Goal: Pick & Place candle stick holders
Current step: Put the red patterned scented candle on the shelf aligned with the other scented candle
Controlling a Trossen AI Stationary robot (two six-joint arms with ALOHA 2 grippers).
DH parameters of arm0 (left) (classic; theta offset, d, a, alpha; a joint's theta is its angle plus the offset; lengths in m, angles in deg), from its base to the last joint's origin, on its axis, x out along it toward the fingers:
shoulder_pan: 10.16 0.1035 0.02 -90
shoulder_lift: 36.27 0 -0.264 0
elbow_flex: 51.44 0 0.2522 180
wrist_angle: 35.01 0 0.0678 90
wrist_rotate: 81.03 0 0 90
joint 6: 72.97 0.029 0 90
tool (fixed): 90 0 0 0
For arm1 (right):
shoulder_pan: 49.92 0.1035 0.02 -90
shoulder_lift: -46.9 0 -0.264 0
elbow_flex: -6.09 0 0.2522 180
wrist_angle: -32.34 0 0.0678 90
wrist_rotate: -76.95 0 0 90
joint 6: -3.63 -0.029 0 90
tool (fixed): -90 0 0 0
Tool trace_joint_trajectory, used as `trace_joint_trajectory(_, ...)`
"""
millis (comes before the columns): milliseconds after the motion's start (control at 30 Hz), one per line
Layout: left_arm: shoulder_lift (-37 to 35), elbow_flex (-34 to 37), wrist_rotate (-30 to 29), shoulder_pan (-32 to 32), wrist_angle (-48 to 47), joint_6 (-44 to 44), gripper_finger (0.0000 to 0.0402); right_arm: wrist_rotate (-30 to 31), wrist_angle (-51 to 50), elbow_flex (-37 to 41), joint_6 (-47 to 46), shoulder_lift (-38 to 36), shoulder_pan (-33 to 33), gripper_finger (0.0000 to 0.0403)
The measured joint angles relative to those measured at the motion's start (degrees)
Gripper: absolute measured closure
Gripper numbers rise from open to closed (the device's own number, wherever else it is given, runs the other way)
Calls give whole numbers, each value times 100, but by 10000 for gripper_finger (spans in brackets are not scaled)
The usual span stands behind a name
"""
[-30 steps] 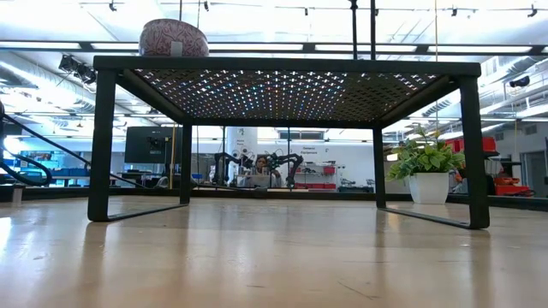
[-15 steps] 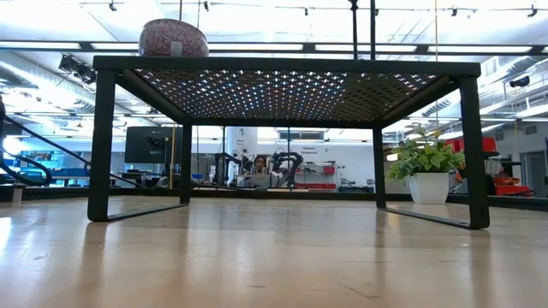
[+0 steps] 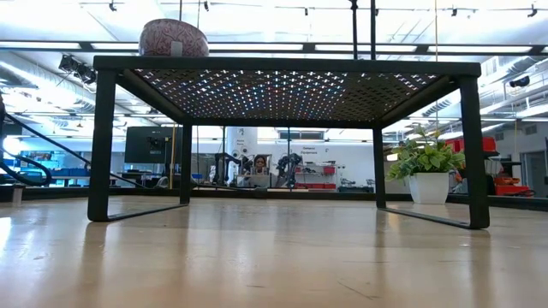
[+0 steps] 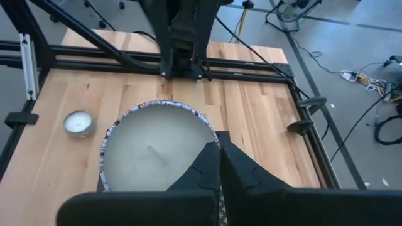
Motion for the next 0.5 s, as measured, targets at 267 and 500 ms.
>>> trace_joint_trajectory(267,7,2,-4,-2,9,-250,188,30,-28,2,113,0,0,403)
trace_joint_trajectory(500,7,2,4,-4,89,-455,116,45,134,2,210,-37,-7,403)
